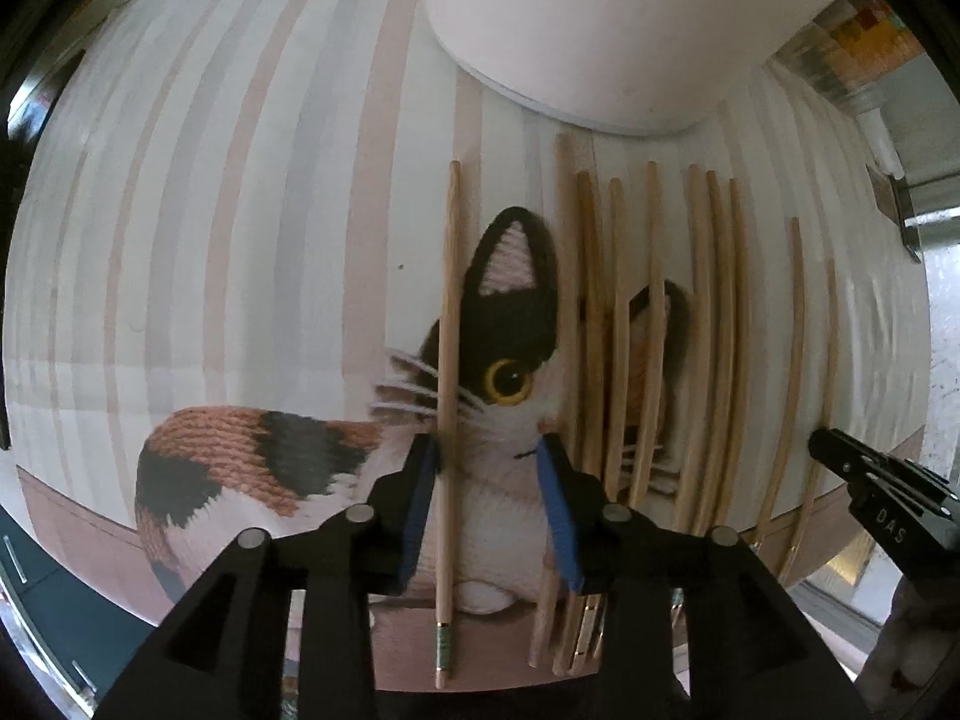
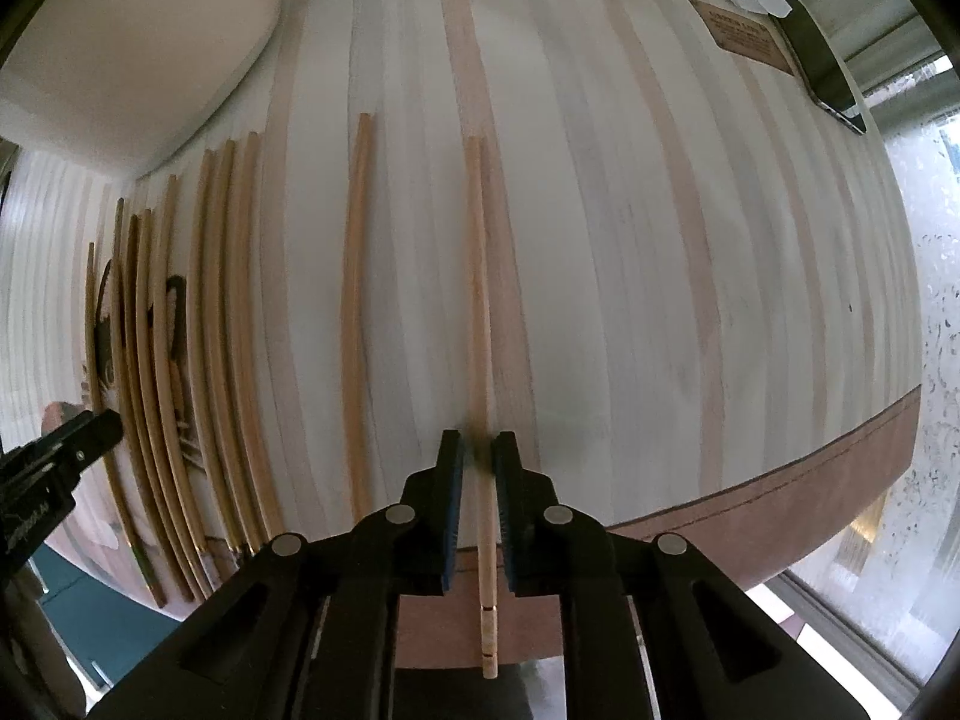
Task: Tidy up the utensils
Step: 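Lift the held chopsticks upright off the mat with both tools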
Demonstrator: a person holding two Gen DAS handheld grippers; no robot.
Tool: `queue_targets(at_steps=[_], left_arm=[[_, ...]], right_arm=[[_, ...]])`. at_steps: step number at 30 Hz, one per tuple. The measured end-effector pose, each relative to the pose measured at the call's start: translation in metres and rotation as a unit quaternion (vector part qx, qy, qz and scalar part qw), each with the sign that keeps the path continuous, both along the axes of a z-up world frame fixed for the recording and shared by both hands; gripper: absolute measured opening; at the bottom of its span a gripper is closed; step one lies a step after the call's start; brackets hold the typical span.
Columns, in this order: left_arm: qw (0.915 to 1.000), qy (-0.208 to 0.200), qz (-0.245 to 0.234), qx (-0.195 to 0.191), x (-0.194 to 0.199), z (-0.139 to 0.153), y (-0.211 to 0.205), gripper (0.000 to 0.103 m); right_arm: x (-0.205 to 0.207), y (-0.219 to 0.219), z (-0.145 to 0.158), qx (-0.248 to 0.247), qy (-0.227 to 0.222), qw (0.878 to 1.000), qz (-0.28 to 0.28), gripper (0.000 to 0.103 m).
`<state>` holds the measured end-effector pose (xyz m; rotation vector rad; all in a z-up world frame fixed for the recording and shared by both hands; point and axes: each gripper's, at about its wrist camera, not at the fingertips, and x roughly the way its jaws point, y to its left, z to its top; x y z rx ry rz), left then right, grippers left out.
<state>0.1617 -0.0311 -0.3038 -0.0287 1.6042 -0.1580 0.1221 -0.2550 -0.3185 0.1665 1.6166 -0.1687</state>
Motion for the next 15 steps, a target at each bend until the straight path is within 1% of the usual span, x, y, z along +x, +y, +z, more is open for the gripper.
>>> queue_targets(at_steps=[2, 3, 4, 5, 6, 7, 9, 12, 15], left_arm=[[1.0, 0.002, 0.005, 0.0, 0.004, 0.0, 0.003, 0.031], [1.0, 0.003, 0.009, 0.0, 0.006, -0.001, 0.003, 0.027], [0.9999, 0.003, 0.012, 0.003, 0.008, -0.001, 0.003, 0.025], [0.9999, 0.0, 0.009, 0.012, 0.01, 0.0, 0.005, 0.018], [0.9997, -0.004, 0.004, 0.023, 0.011, -0.001, 0.007, 0.008], [0.9994, -0.009, 0.0, 0.033, 0.012, -0.001, 0.008, 0.004], [0.9995, -0.011, 0.0, 0.029, 0.013, -0.001, 0.013, 0.004], [0.9994, -0.011, 0.008, 0.031, 0.012, -0.002, 0.023, 0.004], [0.999, -0.013, 0.021, 0.037, 0.014, -0.003, 0.047, 0.004]], right_arm=[[0.011, -0.003, 0.0, 0.0, 0.002, 1.0, -0.001, 0.013], [0.014, -0.003, 0.0, 0.0, 0.002, 1.0, 0.0, 0.013], [0.016, -0.003, 0.0, 0.0, 0.003, 1.0, 0.001, 0.013], [0.017, -0.002, 0.0, 0.0, 0.004, 1.0, 0.003, 0.013], [0.017, -0.002, -0.001, 0.0, 0.004, 1.0, 0.005, 0.013], [0.018, -0.002, -0.001, -0.001, 0.003, 1.0, 0.007, 0.013], [0.015, -0.001, 0.0, -0.002, -0.001, 1.0, 0.007, 0.012], [0.012, -0.003, 0.001, -0.003, -0.008, 1.0, 0.001, 0.007], [0.005, -0.005, 0.002, 0.002, -0.013, 1.0, -0.006, 0.007]])
